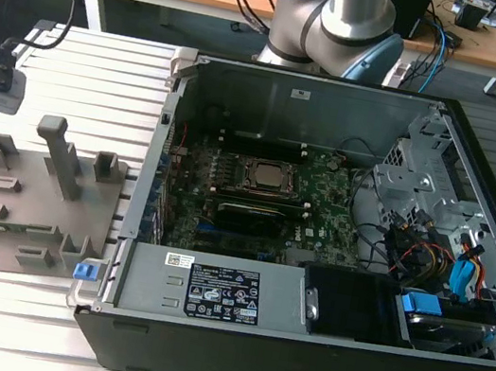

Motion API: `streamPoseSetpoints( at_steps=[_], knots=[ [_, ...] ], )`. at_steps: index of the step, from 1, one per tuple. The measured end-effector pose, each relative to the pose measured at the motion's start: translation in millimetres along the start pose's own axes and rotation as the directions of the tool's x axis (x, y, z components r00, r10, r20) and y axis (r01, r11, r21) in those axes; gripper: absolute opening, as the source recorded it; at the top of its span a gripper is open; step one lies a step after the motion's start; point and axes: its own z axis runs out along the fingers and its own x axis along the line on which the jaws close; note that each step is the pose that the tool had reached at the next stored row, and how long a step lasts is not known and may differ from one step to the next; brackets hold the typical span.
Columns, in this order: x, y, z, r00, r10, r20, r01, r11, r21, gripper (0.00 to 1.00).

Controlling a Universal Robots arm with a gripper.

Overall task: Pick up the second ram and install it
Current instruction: 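Pick up the second ram and move it above second insertion slot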

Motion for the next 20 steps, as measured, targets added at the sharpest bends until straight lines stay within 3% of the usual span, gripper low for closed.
streamPoseSetpoints(
  at_steps=[3, 6, 16, 20],
  knots=[
    [0.2, -0.4, 3.9, 0.9992, -0.04, -0.0046, 0.04, 0.9992, -0.0005, 0.36],
    [0.2, -0.6, 8.5, 0.9878, -0.155, -0.0104, 0.155, 0.9878, -0.0038, 0.36],
    [-1.4, -14.5, 33.1, 0.9844, -0.175, -0.0165, 0.175, 0.9846, -0.0043, 0.36],
    [-1.1, -15.5, 43.8, 0.9839, -0.178, -0.0167, 0.178, 0.984, -0.0044, 0.36]
  ],
)
